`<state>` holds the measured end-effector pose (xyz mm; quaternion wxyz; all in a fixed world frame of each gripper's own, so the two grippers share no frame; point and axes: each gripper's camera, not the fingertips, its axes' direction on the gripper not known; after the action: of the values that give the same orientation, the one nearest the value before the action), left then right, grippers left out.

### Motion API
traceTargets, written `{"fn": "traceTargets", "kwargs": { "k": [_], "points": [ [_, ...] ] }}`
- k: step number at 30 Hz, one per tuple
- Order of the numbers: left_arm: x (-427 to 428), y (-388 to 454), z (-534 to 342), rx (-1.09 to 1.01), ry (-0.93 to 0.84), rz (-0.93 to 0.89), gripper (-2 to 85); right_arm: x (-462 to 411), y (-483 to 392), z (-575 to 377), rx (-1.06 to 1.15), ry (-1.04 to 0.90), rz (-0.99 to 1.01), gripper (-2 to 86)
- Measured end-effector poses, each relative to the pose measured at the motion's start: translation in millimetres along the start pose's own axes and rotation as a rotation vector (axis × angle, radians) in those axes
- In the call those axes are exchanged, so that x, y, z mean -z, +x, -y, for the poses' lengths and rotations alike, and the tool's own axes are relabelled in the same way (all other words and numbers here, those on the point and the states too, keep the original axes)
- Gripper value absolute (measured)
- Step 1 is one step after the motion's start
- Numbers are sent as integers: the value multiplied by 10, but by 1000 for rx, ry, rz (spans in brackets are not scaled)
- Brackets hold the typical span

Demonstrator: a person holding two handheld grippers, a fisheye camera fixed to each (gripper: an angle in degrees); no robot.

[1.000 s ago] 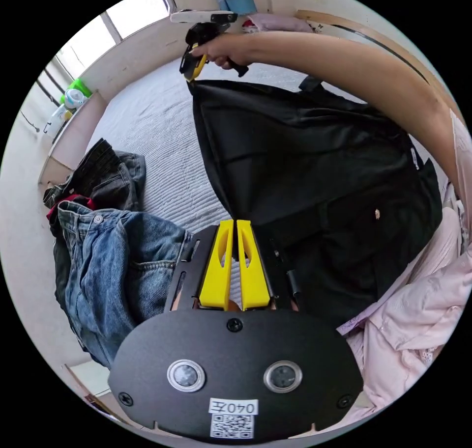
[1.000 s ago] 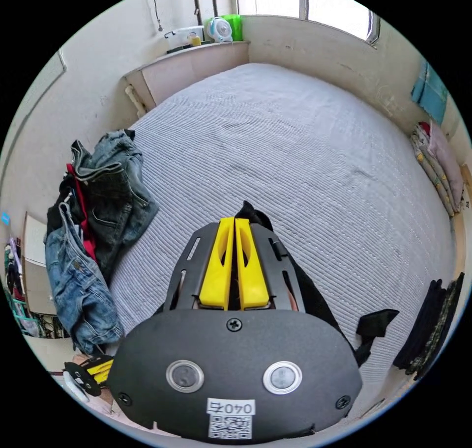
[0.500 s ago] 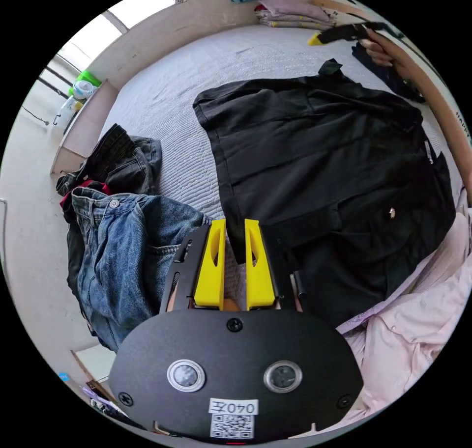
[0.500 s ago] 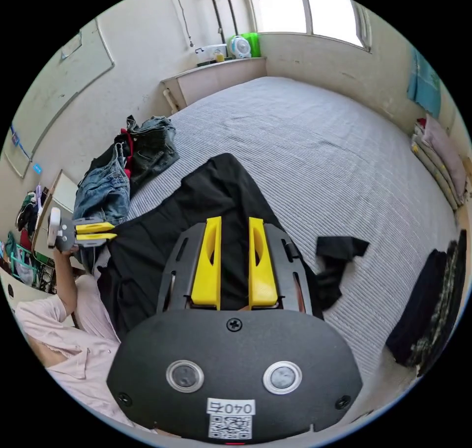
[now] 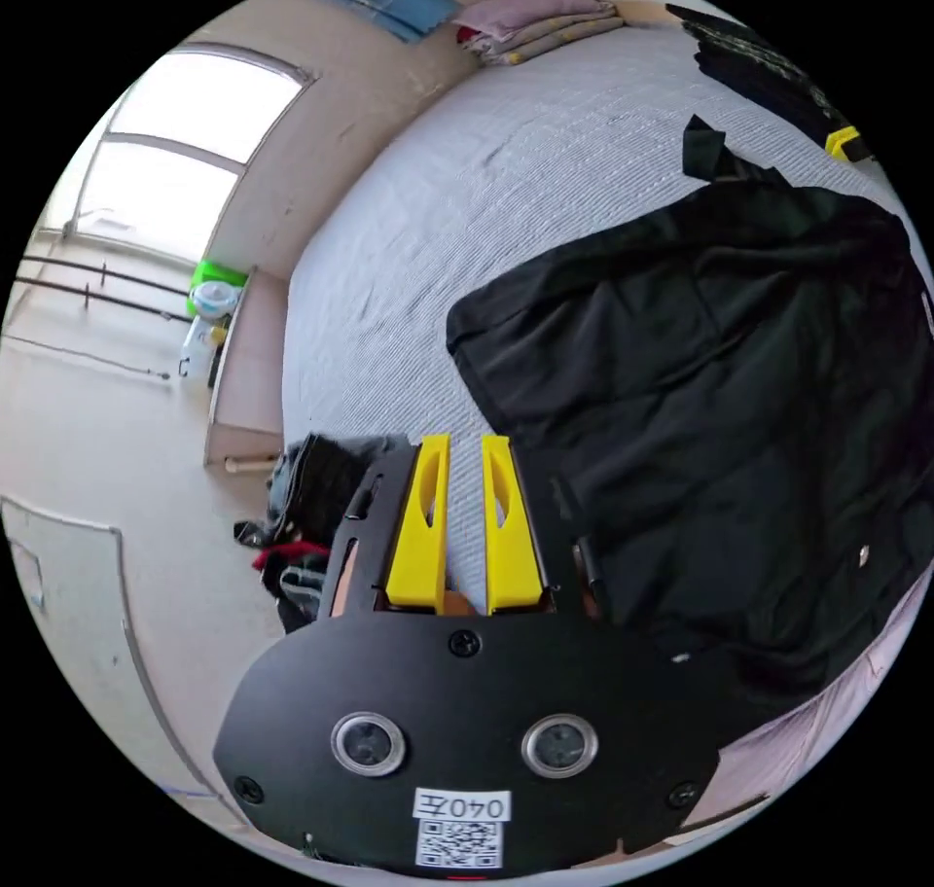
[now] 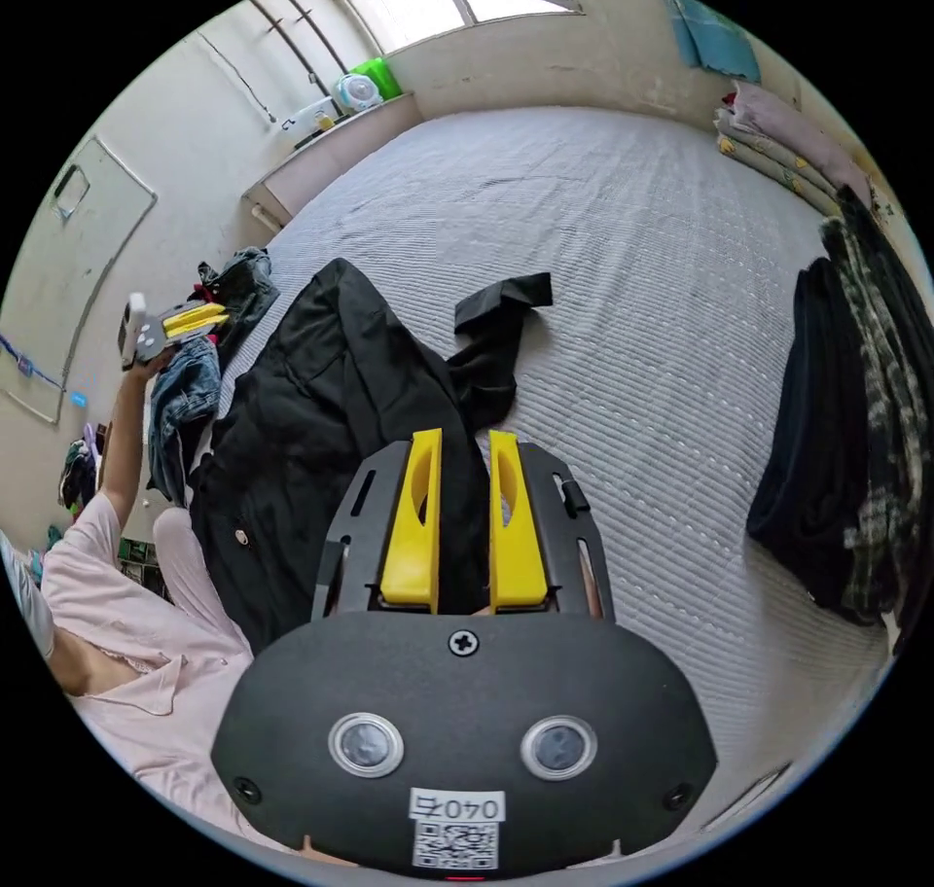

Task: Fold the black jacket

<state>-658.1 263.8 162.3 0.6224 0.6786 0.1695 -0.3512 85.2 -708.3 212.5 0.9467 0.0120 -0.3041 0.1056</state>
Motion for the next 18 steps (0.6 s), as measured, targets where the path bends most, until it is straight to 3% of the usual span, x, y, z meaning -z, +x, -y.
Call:
{"fn": "traceTargets", "kwargs": {
  "k": [5,10,12,14,18],
  "points": [
    [-599,124,1108,-61,25,-148,23,-602,-741,701,266,-40,-65,91],
    [-969,301,1780,-174,-54,-96,26,-1341,-1081,1158,343,-242,-192,119],
    [-1021,318,1950,-202,-53,-138,29,-1529,-1112,1202,343,-314,-207,52],
    [-997,308,1998,-191,-28,-97,28,-1424,-1270,1109,386,-207,-319,2],
    [-689,80,1758,-20,78,-22,20,-936,-1876,566,589,-43,-296,-7]
  ]
}}
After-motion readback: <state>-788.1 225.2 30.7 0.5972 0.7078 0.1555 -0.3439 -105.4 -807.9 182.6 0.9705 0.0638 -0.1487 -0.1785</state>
